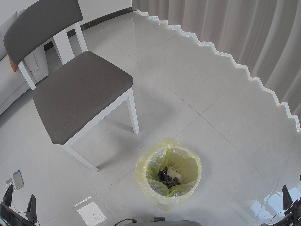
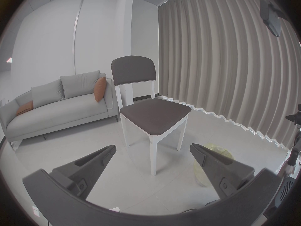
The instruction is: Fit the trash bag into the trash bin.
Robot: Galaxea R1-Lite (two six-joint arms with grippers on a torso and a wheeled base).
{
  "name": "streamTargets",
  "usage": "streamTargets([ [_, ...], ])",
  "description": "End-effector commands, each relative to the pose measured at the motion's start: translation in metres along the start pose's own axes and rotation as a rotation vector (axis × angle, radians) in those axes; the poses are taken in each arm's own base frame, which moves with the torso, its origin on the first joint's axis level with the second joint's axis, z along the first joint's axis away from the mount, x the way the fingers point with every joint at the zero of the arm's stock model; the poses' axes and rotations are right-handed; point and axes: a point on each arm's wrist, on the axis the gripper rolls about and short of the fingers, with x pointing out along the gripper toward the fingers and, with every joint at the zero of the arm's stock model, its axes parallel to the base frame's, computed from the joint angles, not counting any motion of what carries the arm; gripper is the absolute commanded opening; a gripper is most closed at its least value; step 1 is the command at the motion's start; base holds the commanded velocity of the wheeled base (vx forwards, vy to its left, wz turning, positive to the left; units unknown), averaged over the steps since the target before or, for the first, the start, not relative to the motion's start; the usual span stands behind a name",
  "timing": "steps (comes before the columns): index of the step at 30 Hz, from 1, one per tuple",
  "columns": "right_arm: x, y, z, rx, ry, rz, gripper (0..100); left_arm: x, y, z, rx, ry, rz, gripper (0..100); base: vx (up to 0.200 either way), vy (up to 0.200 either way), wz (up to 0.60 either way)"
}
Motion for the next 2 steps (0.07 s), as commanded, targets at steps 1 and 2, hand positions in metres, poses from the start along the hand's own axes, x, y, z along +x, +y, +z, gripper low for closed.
streamTargets([
  [1,0.0006,-0.0001,-0.0048,0.008,0.007,0.001,100,0.0004,0.0000,-0.0047,0.000,0.006,0.001,100,0.000,0.000,0.00],
  [2,0.0006,-0.0001,-0.0047,0.010,0.006,0.001,100,0.0004,0.0000,-0.0047,0.000,0.006,0.001,100,0.000,0.000,0.00],
])
